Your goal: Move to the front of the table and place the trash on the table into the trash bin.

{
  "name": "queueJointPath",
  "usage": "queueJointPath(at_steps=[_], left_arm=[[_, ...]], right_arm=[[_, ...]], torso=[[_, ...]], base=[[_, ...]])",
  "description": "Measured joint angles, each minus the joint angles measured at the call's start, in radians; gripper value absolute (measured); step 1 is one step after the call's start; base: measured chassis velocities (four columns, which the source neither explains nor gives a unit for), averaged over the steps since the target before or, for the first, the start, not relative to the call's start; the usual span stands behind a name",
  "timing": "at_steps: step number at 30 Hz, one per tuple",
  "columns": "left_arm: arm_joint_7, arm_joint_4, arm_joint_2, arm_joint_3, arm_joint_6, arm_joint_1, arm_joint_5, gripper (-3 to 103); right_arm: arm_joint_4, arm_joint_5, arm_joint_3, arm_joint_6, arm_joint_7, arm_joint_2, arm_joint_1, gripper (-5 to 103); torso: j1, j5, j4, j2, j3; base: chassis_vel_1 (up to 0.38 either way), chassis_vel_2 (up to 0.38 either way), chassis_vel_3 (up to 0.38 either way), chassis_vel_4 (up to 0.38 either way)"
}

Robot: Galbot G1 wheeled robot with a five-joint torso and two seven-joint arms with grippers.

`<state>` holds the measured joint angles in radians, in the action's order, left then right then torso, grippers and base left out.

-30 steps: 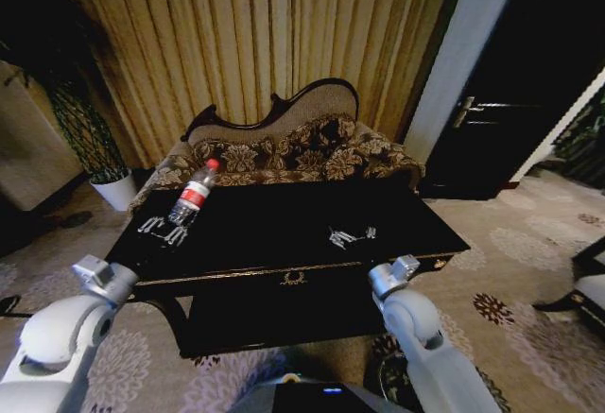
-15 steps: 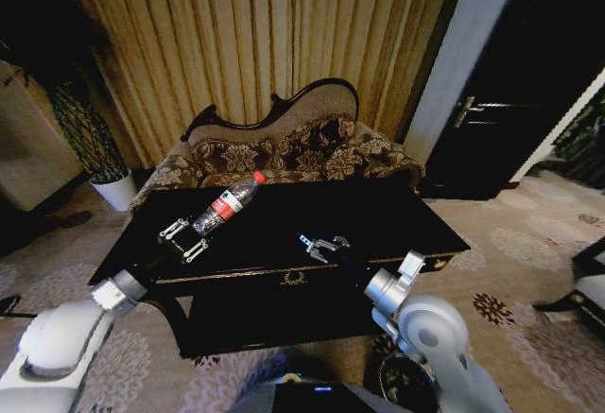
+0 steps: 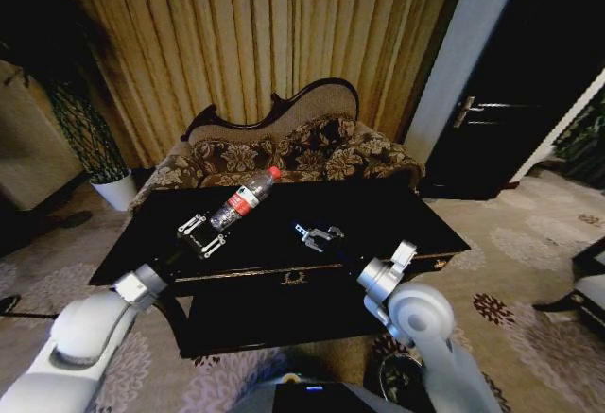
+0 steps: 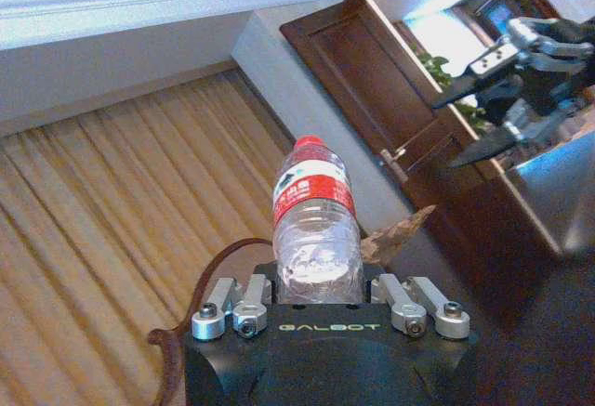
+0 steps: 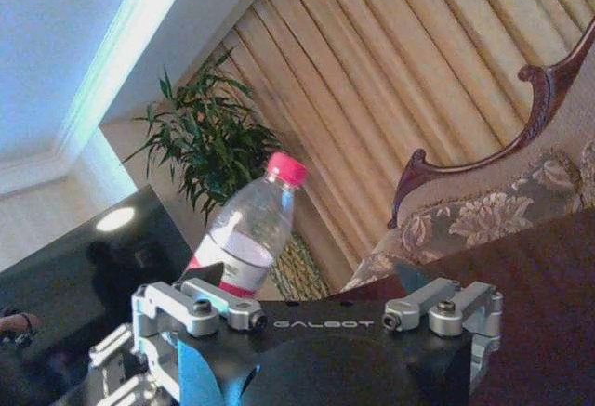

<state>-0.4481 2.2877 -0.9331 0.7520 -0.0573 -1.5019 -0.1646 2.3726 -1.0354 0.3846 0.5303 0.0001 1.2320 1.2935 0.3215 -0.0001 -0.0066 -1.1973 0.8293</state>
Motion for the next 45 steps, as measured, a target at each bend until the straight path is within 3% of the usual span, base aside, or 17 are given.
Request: queueJointPath(at_steps=[9,21,28,34,45], left_arm=[[0.024,0.009,0.025,-0.089,0.005,0.008,0.014,41],[0.051,-0.044,0.103,-0.047,0.018,0.083,-0.034,41],[0.05,-0.026,0.089,-0.067,0.023,0.065,-0.029,41],[0.047,-0.019,0.086,-0.074,0.024,0.059,-0.018,41],[0.046,-0.013,0.087,-0.104,0.038,0.058,-0.009,41]], right_arm=[[-0.004,0.013,-0.009,-0.02,0.0,-0.03,-0.015,100],[-0.1,0.024,-0.028,-0.024,0.0,-0.062,-0.084,100],[-0.078,0.018,-0.03,-0.027,0.0,-0.072,-0.084,100],[-0.082,-0.012,-0.086,-0.031,0.0,-0.15,-0.166,100],[-0.142,-0.013,-0.216,-0.059,0.0,-0.194,-0.289,100]], torso=[[0.0,0.0001,0.0,0.0,0.0],[0.0,0.0,0.0,0.0,0.0],[0.0,-0.0001,0.0,0.0,0.0],[0.0,0.0001,0.0001,0.0,0.0],[0.0,0.0,0.0,0.0,0.0]], base=[[0.0,0.0,0.0,0.0],[0.0,0.0,0.0,0.0],[0.0,0.0,0.0,0.0],[0.0,0.0,0.0,0.0],[0.0,0.0,0.0,0.0]])
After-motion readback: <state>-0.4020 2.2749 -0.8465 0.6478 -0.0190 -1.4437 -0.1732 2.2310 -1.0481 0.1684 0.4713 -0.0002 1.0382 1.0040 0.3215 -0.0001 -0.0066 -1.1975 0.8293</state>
